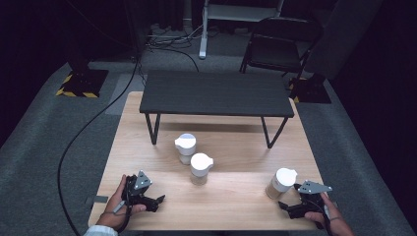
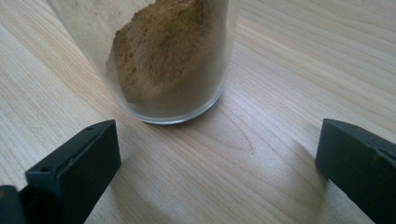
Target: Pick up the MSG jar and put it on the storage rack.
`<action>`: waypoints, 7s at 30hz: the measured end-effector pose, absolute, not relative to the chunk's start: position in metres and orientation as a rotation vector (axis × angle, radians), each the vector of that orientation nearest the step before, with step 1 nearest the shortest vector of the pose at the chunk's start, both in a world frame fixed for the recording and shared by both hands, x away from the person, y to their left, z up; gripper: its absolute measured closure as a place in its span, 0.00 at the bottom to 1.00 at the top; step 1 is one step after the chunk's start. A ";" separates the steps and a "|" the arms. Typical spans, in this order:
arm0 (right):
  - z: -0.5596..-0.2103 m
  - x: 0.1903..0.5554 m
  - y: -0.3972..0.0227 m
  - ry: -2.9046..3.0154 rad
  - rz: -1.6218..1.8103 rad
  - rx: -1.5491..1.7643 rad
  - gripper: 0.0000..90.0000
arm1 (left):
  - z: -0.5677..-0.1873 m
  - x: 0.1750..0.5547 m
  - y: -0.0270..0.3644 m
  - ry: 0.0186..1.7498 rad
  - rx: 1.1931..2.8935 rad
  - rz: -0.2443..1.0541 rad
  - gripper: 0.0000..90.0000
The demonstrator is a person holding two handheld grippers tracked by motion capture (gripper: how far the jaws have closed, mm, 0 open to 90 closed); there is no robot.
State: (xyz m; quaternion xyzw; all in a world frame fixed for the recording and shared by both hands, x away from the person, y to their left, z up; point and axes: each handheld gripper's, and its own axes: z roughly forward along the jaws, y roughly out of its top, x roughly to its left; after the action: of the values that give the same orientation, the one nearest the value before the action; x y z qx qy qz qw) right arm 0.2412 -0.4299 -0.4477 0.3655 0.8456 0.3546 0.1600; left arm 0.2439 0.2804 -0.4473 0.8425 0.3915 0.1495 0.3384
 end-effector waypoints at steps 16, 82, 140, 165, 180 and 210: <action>-0.448 0.241 -0.430 2.415 1.012 1.046 0.00 | -0.447 0.244 0.280 1.021 2.193 0.391 0.00; -0.448 0.241 -0.430 2.414 1.012 1.046 0.00 | -0.419 0.225 0.271 0.952 2.065 0.519 0.01; -0.448 0.241 -0.430 2.414 1.012 1.046 0.00 | -0.418 0.316 0.236 0.941 2.028 0.424 0.02; -0.448 0.241 -0.430 2.414 1.012 1.046 0.00 | -0.432 0.344 0.220 0.974 1.997 0.359 0.03; -0.448 0.241 -0.430 2.414 1.012 1.046 0.00 | -0.449 0.342 0.223 0.987 1.858 0.345 0.08; -0.448 0.241 -0.430 2.414 1.013 1.046 0.00 | -0.450 0.328 0.213 0.902 1.860 0.505 0.33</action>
State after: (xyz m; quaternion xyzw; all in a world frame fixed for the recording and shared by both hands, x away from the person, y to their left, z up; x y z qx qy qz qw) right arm 0.2414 -0.4298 -0.4478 0.3662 0.8452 0.3545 0.1605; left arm 0.3276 0.2129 -0.4503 0.7641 0.3707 0.2077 0.4854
